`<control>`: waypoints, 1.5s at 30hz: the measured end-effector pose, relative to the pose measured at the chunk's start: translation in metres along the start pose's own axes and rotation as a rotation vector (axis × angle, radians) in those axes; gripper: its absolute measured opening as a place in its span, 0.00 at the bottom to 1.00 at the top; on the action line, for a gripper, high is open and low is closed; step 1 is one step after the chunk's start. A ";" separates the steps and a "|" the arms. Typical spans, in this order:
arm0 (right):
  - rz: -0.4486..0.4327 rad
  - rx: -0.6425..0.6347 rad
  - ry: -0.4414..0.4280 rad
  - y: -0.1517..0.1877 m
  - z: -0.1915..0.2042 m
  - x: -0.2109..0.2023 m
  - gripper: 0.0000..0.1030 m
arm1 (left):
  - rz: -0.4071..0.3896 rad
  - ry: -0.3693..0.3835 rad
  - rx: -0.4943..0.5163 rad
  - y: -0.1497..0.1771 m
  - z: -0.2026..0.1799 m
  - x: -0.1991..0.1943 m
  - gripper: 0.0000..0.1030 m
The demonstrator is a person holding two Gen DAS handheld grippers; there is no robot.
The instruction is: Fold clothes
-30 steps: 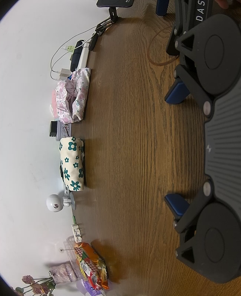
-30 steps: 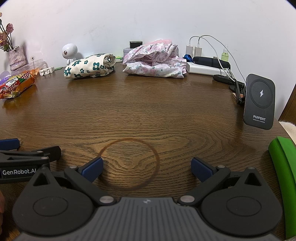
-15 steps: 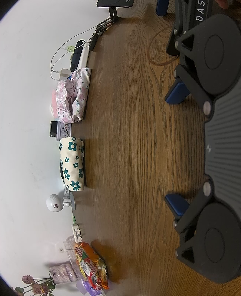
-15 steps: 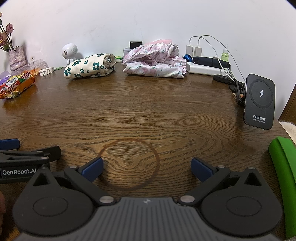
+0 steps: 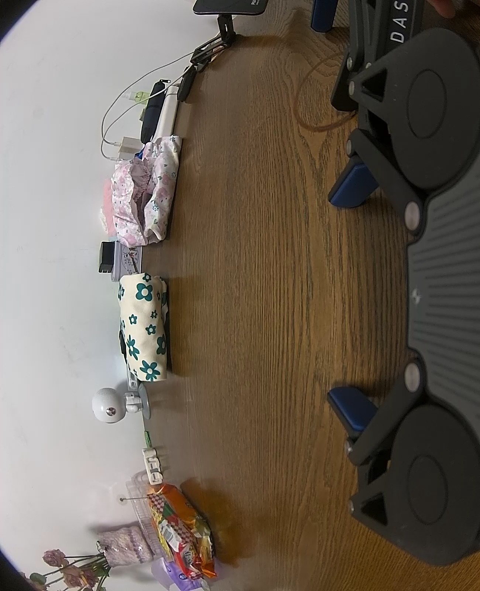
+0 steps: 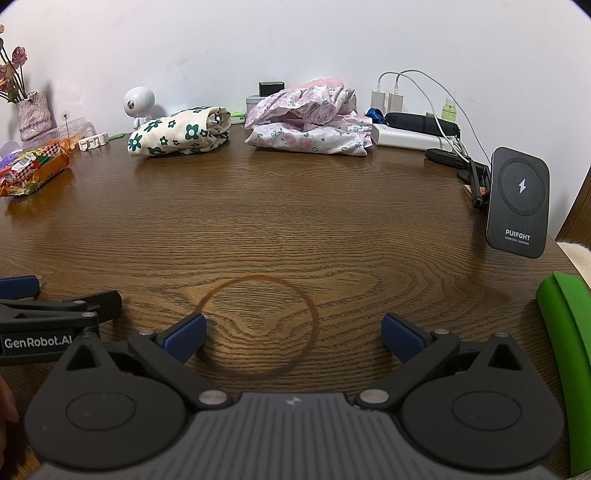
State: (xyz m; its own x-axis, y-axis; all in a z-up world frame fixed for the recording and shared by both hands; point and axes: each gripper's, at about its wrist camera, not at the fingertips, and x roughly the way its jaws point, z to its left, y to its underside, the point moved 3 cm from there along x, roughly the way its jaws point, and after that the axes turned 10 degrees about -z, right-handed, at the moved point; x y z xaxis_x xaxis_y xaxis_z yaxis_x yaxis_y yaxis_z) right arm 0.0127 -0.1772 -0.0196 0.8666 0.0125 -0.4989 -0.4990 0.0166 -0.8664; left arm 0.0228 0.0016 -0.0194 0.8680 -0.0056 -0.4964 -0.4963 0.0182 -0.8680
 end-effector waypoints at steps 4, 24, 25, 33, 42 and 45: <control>0.000 0.000 0.000 0.000 0.000 0.000 1.00 | 0.000 0.001 -0.001 0.000 -0.001 0.001 1.00; -0.001 0.003 0.004 0.001 0.000 0.000 1.00 | -0.003 0.010 -0.006 0.000 0.000 0.000 1.00; -0.001 0.003 0.004 0.001 0.000 0.000 1.00 | -0.003 0.011 -0.005 0.000 0.000 0.000 1.00; -0.001 0.005 0.008 0.001 0.000 0.000 1.00 | -0.002 0.015 0.005 0.000 -0.001 0.001 1.00; 0.000 0.004 0.008 0.001 0.000 0.000 1.00 | -0.001 0.016 0.009 0.000 -0.001 0.001 1.00; 0.000 0.004 0.009 0.001 0.000 0.000 1.00 | -0.001 0.016 0.009 0.000 -0.001 0.001 1.00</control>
